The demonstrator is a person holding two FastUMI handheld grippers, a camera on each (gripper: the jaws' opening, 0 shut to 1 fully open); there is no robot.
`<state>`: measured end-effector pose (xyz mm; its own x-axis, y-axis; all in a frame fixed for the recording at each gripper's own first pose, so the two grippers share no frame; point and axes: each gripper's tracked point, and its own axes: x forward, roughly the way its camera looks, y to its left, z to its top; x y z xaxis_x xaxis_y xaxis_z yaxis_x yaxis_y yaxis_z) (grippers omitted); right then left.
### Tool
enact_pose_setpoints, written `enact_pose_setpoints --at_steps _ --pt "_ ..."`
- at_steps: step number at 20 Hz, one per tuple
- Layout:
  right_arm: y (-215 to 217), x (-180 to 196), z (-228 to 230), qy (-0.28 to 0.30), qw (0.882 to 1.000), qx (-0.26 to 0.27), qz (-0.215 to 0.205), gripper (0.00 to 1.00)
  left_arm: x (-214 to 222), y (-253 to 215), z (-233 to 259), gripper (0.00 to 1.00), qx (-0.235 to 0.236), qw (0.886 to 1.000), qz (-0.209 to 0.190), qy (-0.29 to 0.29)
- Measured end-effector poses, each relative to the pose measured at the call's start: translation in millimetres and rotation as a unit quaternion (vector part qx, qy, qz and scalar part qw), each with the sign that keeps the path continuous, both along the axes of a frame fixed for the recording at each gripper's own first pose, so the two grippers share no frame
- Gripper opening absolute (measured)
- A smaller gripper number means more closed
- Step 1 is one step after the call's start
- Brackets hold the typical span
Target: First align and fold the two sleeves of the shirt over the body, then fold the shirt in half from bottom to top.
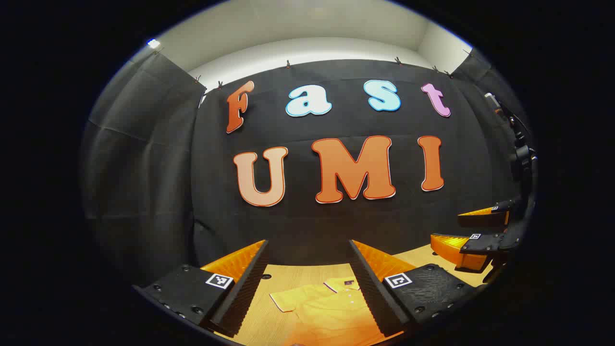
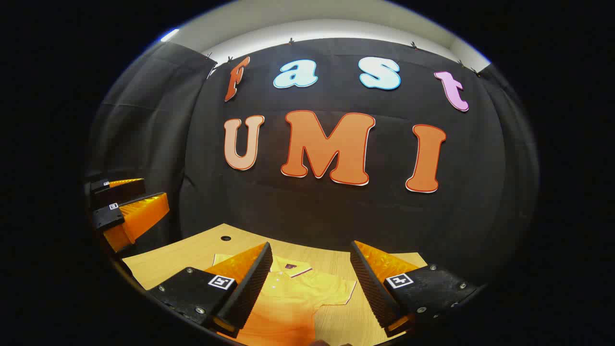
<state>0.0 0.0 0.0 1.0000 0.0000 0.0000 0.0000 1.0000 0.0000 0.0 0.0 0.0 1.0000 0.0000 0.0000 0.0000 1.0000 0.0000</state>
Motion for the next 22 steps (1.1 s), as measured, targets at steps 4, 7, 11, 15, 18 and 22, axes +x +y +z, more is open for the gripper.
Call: enact_pose_setpoints --at_steps 4,7,11,15,18,22 --pt "-1.1 -1.7 -3.9 0.007 1.0 0.0 -0.006 0.99 0.9 1.7 -1.4 0.98 -0.001 1.0 -0.003 -0.001" --pt "0.9 -2.9 -4.6 0.012 1.0 0.001 -0.007 0.98 -0.9 2.6 -2.4 0.98 -0.003 1.0 -0.005 -0.001" --pt "9.8 -3.0 -4.7 0.016 1.0 0.004 -0.005 0.98 -2.2 9.1 -5.3 0.98 -0.003 1.0 -0.008 0.0" --pt "19.3 -3.9 -13.9 0.034 0.999 0.009 -0.009 0.98 -3.3 16.2 -9.8 0.98 -0.003 1.0 -0.015 0.002" --pt "24.6 -3.7 -16.5 0.041 0.999 0.009 -0.02 0.99 -5.8 23.2 -11.7 0.98 0.002 1.0 -0.024 0.0" --pt "22.4 -1.6 -22.5 0.058 0.997 0.009 -0.043 0.99 -12.3 31.0 -15.2 0.98 0.009 0.999 -0.043 -0.002"
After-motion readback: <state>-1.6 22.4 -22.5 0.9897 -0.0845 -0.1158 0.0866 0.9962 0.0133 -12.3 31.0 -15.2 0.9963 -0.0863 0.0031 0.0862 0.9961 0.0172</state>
